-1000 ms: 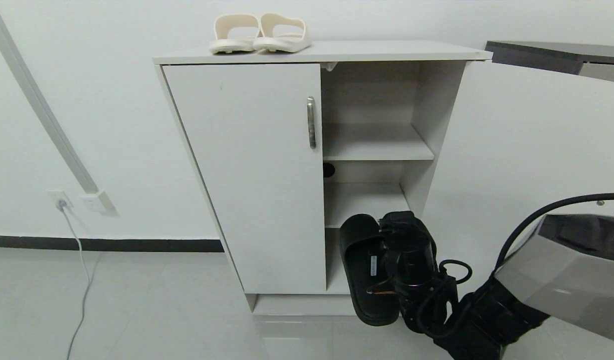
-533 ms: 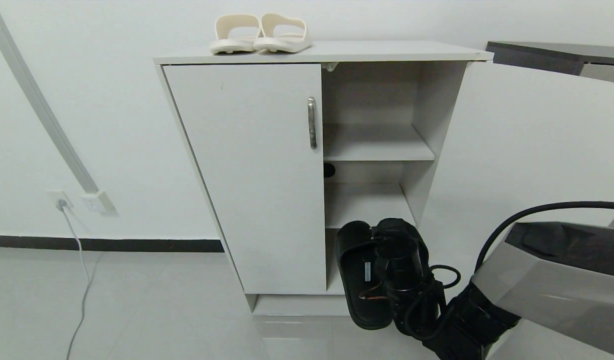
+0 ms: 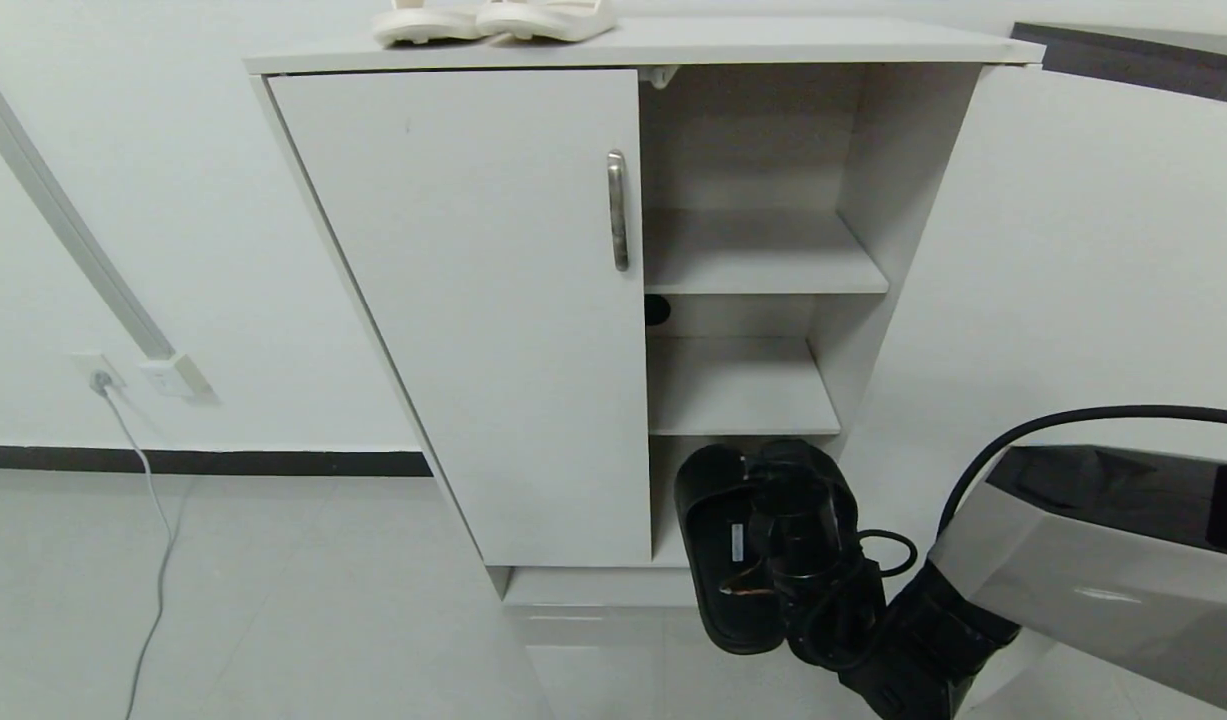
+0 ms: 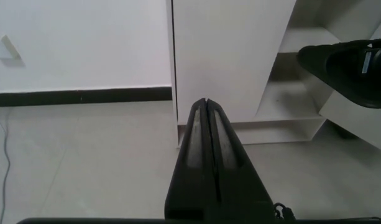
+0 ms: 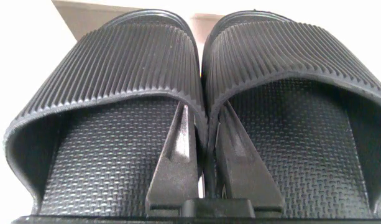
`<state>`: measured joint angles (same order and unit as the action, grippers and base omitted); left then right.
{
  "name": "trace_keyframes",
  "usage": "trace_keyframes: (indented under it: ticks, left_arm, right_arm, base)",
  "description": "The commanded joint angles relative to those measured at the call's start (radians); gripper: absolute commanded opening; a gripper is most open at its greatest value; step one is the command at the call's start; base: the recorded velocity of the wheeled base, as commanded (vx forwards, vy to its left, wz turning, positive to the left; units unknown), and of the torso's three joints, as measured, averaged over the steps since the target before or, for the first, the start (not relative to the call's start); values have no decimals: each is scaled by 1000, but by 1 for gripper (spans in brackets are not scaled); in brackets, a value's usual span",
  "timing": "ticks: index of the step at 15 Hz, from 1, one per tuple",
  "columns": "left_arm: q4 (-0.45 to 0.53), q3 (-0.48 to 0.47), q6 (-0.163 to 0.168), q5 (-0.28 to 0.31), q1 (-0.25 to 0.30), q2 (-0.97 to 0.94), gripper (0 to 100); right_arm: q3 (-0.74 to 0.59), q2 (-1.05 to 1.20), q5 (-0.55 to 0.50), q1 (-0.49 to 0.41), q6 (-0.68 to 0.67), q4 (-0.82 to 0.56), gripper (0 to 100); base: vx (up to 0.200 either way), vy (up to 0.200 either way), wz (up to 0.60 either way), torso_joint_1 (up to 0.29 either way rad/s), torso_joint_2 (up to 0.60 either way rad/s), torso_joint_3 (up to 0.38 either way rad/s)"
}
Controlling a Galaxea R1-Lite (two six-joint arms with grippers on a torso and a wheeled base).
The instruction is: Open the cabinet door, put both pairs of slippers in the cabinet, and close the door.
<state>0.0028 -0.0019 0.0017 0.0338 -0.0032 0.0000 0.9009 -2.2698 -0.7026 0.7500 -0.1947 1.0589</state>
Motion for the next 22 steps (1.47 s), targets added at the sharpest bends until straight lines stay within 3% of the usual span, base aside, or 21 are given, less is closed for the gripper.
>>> trace_keyframes:
  ticks: [1,7,13,22]
  left_arm:
    - [0,0,0,0,0,2,0]
    - [-1,0,-2,-2,0,2,0]
    - [-1,0,-2,-2,0,2,0]
    - [0,0,-2,0,0,2,0]
  right_arm:
    - [1,-7,0,-3,0,1,0]
    - [-14,-88,-2,-37,123,339,0]
    - [-13,-85,-2,-40,127,343,0]
    - [-3,-83,0,-46,124,343,0]
  base:
    - [0,0,0,-2,12,-207]
    - [0,0,0,2,2,-44]
    - [0,0,0,0,0,0]
    - [200,0,0,2,1,0]
